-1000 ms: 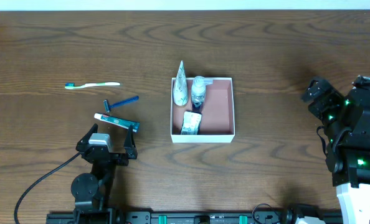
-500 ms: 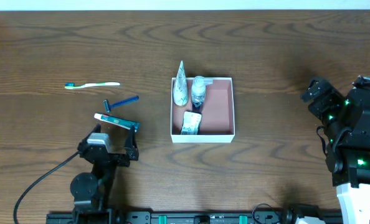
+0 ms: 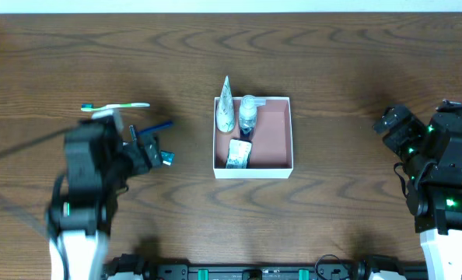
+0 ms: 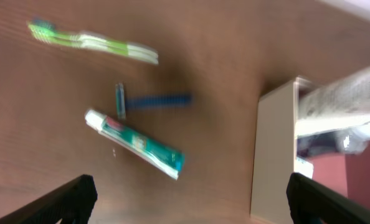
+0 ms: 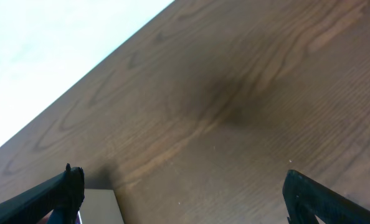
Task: Pack container
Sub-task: 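Move the left gripper to the Colgate toothpaste tube and grasp it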
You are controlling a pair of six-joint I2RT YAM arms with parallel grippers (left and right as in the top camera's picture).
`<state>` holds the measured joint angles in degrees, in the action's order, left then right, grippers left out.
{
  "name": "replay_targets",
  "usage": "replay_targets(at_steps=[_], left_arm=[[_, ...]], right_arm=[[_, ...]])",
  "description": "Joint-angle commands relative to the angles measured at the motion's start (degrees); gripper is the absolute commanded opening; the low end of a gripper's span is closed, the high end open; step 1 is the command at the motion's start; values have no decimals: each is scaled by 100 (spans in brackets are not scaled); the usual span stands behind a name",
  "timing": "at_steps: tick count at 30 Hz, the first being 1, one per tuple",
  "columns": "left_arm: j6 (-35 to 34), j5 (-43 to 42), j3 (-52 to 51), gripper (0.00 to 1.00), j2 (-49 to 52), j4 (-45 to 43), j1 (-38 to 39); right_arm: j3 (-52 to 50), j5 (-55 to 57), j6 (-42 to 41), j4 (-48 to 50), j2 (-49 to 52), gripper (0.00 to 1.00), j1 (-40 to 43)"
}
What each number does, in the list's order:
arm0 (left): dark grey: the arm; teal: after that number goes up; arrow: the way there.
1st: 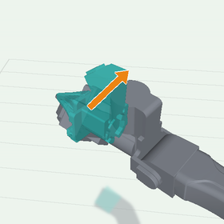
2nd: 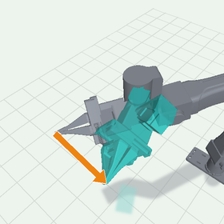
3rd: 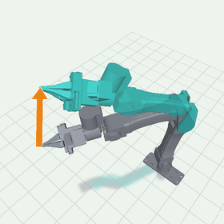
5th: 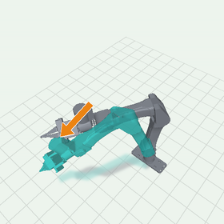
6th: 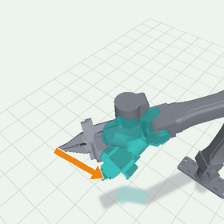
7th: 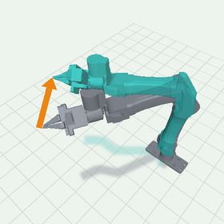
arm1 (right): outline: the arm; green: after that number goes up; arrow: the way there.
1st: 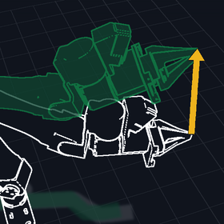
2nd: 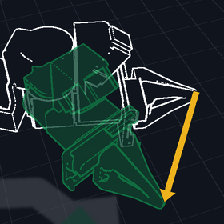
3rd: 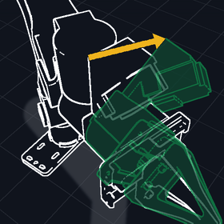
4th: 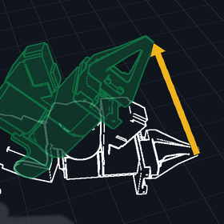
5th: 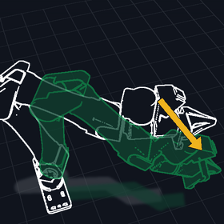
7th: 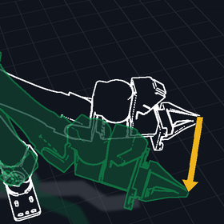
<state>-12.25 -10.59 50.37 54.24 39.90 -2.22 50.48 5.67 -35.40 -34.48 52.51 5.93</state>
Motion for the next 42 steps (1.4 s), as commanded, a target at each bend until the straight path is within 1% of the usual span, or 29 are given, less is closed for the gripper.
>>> replay_targets(at_steps=[1, 7, 13, 15, 16, 17, 20, 22, 24, 26, 28, 32, 35, 42], left_arm=[[-74, -260, 459, 98, 964, 396, -28], [-74, -595, 494, 98, 2402, 588, -28], [-79, -1458, 494, 98, 3434, 188, -28], [-79, -1491, 494, 99, 3637, 17, -28], [-127, -1491, 494, 94, 3696, -44, -28], [-382, -1482, 494, 92, 3775, -144, -31], [-1499, -1086, 494, 89, 3904, -317, -28], [-2455, -570, 494, 89, 3947, -352, -28], [-3032, -240, 494, 89, 3954, -404, -28], [-3464, 50, 494, 89, 3954, -470, -28], [-3709, 350, 494, 89, 3954, -538, -28], [-3790, 848, 494, 90, 3963, -636, -28], [-3805, 1176, 494, 87, 4004, -645, -28], [-3805, 1281, 494, 81, 4140, -645, -35]], right_arm=[[17, 55, -37, -33, 0, 99, 48], [17, 55, -37, -170, 0, 99, 48], [17, 55, -35, -210, 0, 99, 48], [17, 55, -35, -229, 0, 98, 48], [17, 55, -37, -234, 0, 99, 48], [17, 55, -35, -243, 0, 99, 48], [17, 55, -37, -249, 0, 99, 48], [17, 55, -35, -249, 0, 99, 48], [17, 55, -35, -249, 0, 99, 48], [17, 55, -35, -249, 0, 99, 48], [17, 55, -35, -249, 0, 99, 48], [17, 55, -35, -251, 0, 99, 48], [17, 55, -35, -260, 0, 99, 48], [17, 55, -37, -260, 0, 99, 48]])
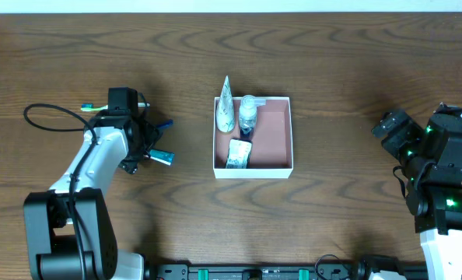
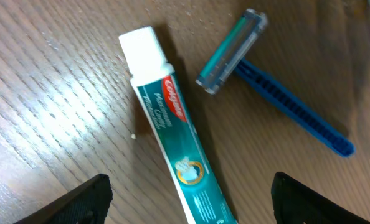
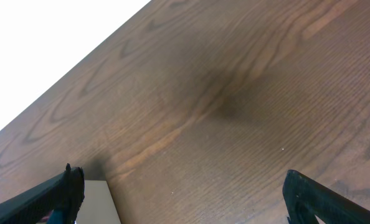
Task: Pack container
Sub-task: 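Move the left gripper to the Colgate toothpaste tube and grasp it, then lift the toothpaste tube with the left gripper and carry it over the box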
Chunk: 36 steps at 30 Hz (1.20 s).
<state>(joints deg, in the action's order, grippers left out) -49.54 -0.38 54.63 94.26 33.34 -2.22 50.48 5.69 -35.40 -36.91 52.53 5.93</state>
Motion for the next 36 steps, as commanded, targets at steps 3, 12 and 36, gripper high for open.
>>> replay_targets(at_steps=[3, 12, 36], left_arm=[[-74, 256, 68, 79, 289, 20, -61], [-70, 234, 68, 77, 807, 33, -61], [1598, 234, 608, 19, 339, 1405, -59]], right_arm=[[17, 52, -37, -17, -2, 99, 48], [17, 52, -37, -17, -2, 99, 48], [17, 52, -35, -17, -2, 99, 48]])
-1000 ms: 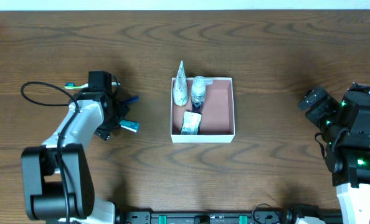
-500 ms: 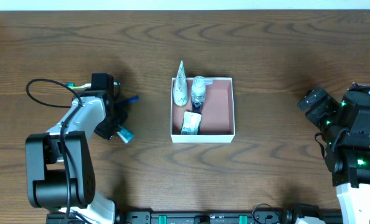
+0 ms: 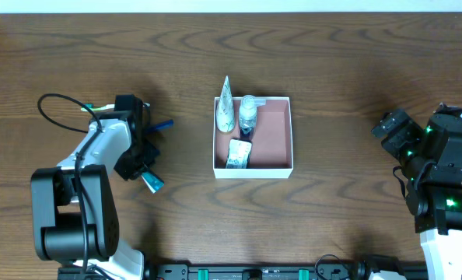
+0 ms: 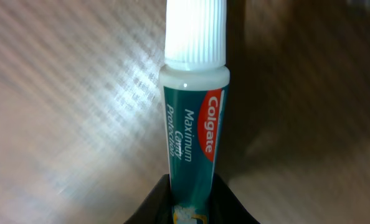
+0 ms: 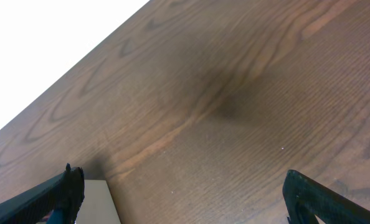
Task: Pack container
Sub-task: 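Lift the toothpaste tube with the left gripper and carry it over the box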
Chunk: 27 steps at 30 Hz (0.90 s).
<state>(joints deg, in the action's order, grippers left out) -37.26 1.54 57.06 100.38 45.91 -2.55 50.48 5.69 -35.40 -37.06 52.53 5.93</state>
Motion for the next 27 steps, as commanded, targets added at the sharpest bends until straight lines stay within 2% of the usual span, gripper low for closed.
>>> replay_targets(at_steps=[1, 7, 13, 21, 27], left_arm=[[439, 42, 492, 19, -361, 310, -26], [1464, -625, 1287, 15, -973, 1062, 173], [1884, -1163, 1965, 15, -1703, 1405, 953], [1961, -960, 2323, 14, -2524, 863, 2680], [1899, 52, 2321, 14, -2492, 55, 4181]], right_arm=[[17, 52, -35, -2, -2, 99, 48], [17, 52, -35, -2, -2, 99, 48], [17, 52, -35, -2, -2, 99, 48], [17, 52, -35, -2, -2, 99, 48], [17, 52, -35, -2, -2, 99, 48]])
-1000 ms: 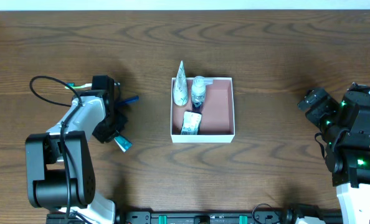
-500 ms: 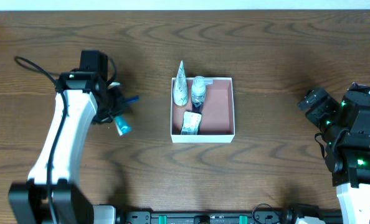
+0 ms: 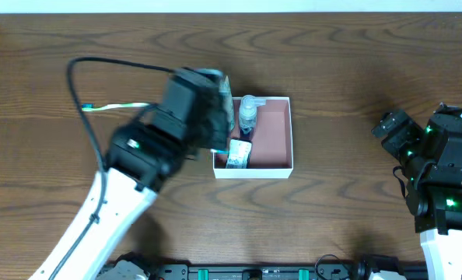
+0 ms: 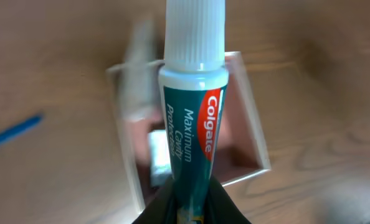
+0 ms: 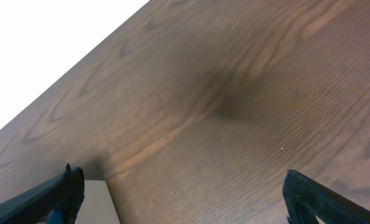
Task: Pack container
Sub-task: 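Lift the toothpaste tube with the left gripper and carry it over the box, then lower the toothpaste into the box and open the left gripper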
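A teal Colgate toothpaste tube point(image 4: 192, 118) with a white cap stands between the fingers of my left gripper point(image 4: 191, 202), which is shut on its lower end. It hangs over the white box point(image 4: 252, 115) with the pink floor. In the overhead view the blurred left arm point(image 3: 180, 117) covers the box's left edge, and the box point(image 3: 292, 132) holds a white tube point(image 3: 226, 109), a clear bottle point(image 3: 248, 113) and a sachet point(image 3: 239, 153). My right gripper point(image 5: 185, 193) is open over bare table at the right.
A green and white toothbrush point(image 3: 118, 106) lies on the table left of the box. A blue razor handle point(image 4: 14, 132) shows at the left edge of the left wrist view. The right arm point(image 3: 437, 167) sits near the table's right edge.
My left gripper, shut on the toothpaste low over the table at the left, now holds it above the box. The right arm has not moved.
My left gripper was open above the toothbrush, razor and toothpaste on the table. Then it hovered open close over the toothpaste. Then it was shut on the tube, tilted off the table. Now the tube is over the box.
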You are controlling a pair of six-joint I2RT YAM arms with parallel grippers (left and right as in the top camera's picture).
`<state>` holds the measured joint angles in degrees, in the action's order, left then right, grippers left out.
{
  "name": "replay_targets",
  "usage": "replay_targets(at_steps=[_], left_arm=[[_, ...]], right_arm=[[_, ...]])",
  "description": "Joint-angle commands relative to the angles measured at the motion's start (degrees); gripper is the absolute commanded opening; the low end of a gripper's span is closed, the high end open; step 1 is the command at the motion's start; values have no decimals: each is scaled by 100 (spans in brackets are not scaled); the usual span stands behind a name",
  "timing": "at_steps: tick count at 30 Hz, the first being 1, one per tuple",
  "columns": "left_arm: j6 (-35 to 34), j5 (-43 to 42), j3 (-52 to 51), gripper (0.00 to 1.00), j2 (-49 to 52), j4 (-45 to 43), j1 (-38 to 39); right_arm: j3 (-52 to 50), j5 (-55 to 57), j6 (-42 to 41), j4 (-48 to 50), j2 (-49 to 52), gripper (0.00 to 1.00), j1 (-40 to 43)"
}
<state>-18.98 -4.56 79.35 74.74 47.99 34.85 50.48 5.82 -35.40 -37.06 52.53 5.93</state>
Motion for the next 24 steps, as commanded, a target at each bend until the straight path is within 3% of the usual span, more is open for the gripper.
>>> replay_targets(at_steps=[1, 7, 12, 24], left_arm=[[-28, 927, 92, 14, 164, -321, 715], [-988, 1996, 92, 14, 857, -938, 1547], [-1720, 2120, 92, 14, 1655, -1193, 1740], [-1716, 2227, 92, 14, 2894, -1458, 1762]], right_arm=[[17, 39, -37, -2, -2, 99, 48], [17, 39, -35, -2, -2, 99, 48], [17, 39, -37, -2, -2, 99, 48], [17, 39, -35, -2, -2, 99, 48]])
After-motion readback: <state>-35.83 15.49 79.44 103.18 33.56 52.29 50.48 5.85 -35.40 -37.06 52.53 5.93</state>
